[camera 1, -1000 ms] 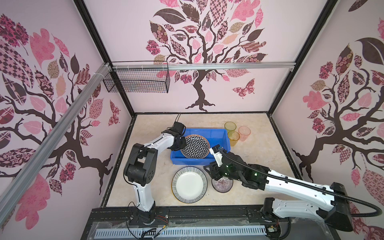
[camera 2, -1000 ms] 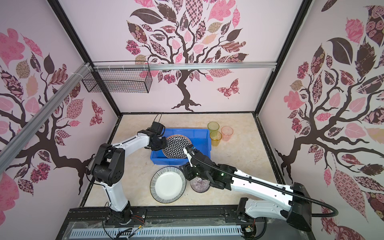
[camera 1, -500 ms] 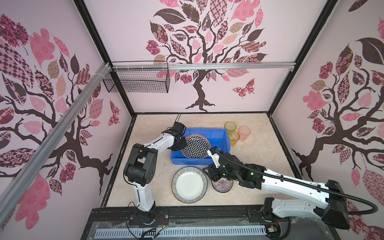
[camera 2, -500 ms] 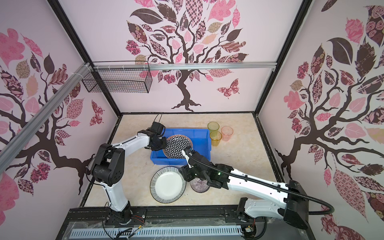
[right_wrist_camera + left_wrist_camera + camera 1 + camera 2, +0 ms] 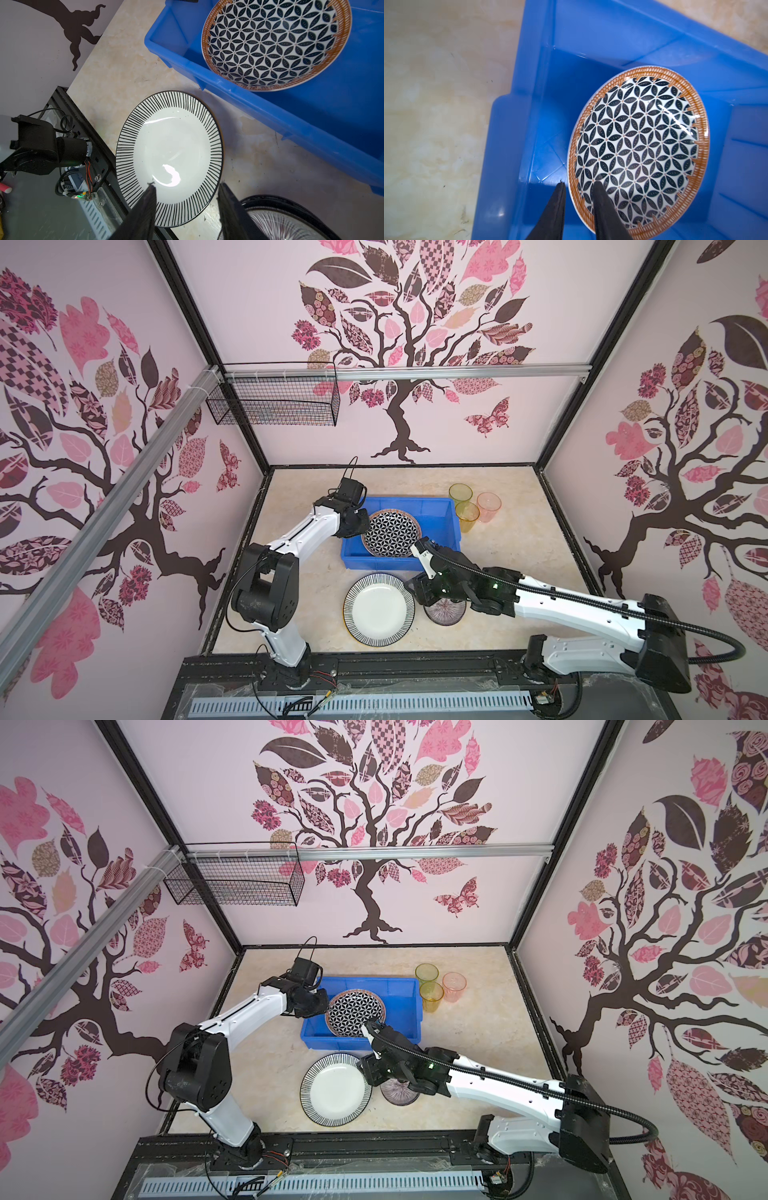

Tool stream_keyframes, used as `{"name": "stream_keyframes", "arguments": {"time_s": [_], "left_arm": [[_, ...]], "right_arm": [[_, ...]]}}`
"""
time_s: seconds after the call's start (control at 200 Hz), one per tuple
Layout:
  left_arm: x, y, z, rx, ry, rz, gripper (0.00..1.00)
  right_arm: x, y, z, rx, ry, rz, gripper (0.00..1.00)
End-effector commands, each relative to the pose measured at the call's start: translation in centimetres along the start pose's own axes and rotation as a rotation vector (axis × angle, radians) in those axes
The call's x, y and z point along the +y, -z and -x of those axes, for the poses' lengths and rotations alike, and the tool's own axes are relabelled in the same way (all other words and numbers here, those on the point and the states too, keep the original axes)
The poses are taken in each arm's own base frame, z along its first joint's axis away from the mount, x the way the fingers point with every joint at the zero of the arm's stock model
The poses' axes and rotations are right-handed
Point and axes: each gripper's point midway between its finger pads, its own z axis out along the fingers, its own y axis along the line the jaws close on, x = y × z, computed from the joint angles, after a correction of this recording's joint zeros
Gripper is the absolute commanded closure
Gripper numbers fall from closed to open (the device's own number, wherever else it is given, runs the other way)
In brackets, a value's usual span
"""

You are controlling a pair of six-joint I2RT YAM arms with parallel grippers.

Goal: Place the mixed dishes into the plastic bin
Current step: 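Release the bowl and move the left gripper to the striped plate's edge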

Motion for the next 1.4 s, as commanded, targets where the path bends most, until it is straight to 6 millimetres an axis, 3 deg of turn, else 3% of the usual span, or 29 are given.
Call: {"name": "stream_keyframes", "arguments": {"time_s": [0.0, 0.3, 0.62, 0.991, 1.226, 1.396], "left_arm": [[0.1, 1.8, -0.9, -0.002, -0.028, -0.011, 0.72], [0.3, 6.9, -1.9, -0.072, -0.060, -0.040, 0.71], [2.2, 10.1, -5.8, -0.061, -0.075, -0.033, 0.69], [4.6, 10.9, -11.9, 0.013, -0.062, -0.037, 0.68], [5.9, 10.0, -15.3, 0.083, -0.033, -0.024, 0.67], [5.7, 9.7, -16.4, 0.109, -0.045, -0.011, 0.66]], "right_arm": [[0.1, -0.3, -0.2, 0.032, -0.016, -0.003, 0.49], [-0.3, -1.5, -1.4, 0.085, -0.019, -0.022, 0.50], [-1.0, -2.7, -2.4, 0.126, -0.001, -0.060, 0.54], [-1.7, -4.2, -3.6, 0.176, 0.016, -0.104, 0.60], [-2.0, -5.5, -4.4, 0.217, 0.027, -0.131, 0.65], [-2.2, -6.1, -4.6, 0.240, 0.042, -0.157, 0.69]]}}
